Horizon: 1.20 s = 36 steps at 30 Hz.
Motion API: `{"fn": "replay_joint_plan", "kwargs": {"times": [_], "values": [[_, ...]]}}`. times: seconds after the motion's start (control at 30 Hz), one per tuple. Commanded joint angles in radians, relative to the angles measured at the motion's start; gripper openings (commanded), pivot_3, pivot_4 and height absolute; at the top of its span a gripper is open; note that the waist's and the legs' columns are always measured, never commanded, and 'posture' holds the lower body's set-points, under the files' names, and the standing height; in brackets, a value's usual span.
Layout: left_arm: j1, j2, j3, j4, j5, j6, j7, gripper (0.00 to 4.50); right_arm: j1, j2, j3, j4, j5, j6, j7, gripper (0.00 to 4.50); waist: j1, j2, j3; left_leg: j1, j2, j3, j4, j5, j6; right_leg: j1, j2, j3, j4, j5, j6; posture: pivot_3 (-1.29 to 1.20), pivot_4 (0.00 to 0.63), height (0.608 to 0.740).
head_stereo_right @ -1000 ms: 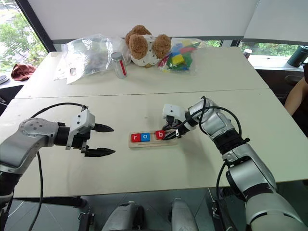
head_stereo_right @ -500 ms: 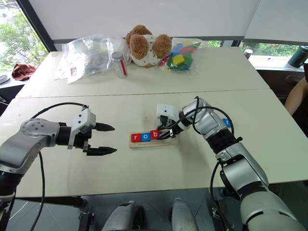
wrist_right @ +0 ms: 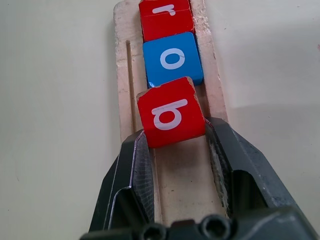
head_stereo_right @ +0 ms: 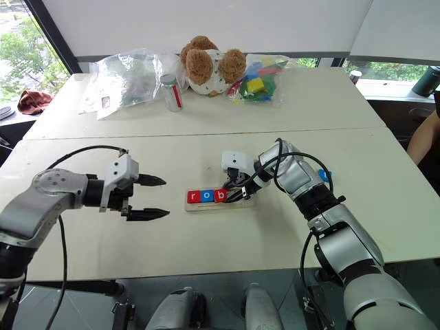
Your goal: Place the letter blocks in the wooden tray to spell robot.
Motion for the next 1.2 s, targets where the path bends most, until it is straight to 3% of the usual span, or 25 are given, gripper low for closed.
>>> {"fn": "replay_joint_plan", "kwargs": {"times": [0.03,0.13,0.2,0.53,1.2], "values": [[-0.017,-0.001,0.011,-0.017,0.002,-0.003,0.002,4.50,-0.011,0.004,0.001,-0.010,-0.009,0.000,-0.011,2.17,0.000,0.000,0.000,0.000,0.000,0.000,0.000,0.000,0.000,0.000,0.000,0.000,0.000,0.000,0.000,0.00,0.150,0.740],[-0.017,-0.002,0.011,-0.018,0.000,-0.002,0.004,4.50,-0.015,0.002,-0.009,-0.022,-0.001,0.013,-0.011,3.75,0.000,0.000,0.000,0.000,0.000,0.000,0.000,0.000,0.000,0.000,0.000,0.000,0.000,0.000,0.000,0.00,0.150,0.740],[-0.016,-0.003,0.012,-0.019,-0.001,-0.001,0.005,4.50,-0.022,0.003,-0.021,-0.034,0.009,0.031,-0.012,4.45,0.000,0.000,0.000,0.000,0.000,0.000,0.000,0.000,0.000,0.000,0.000,0.000,0.000,0.000,0.000,0.00,0.150,0.740],[-0.029,-0.012,0.007,-0.007,0.003,-0.004,0.002,4.50,-0.038,-0.013,-0.058,-0.091,0.033,0.052,-0.044,4.45,0.001,0.000,0.000,0.000,0.000,0.000,0.000,0.000,0.000,0.000,0.000,0.000,0.000,0.000,0.000,0.00,0.150,0.740],[-0.021,-0.015,0.002,-0.011,0.004,0.001,0.011,4.50,-0.117,0.067,-0.052,0.185,-0.031,-0.146,-0.185,4.45,-0.003,0.000,0.000,0.000,0.000,0.000,0.000,0.001,-0.001,0.000,0.000,0.000,0.000,0.000,0.000,0.00,0.150,0.740]]}}
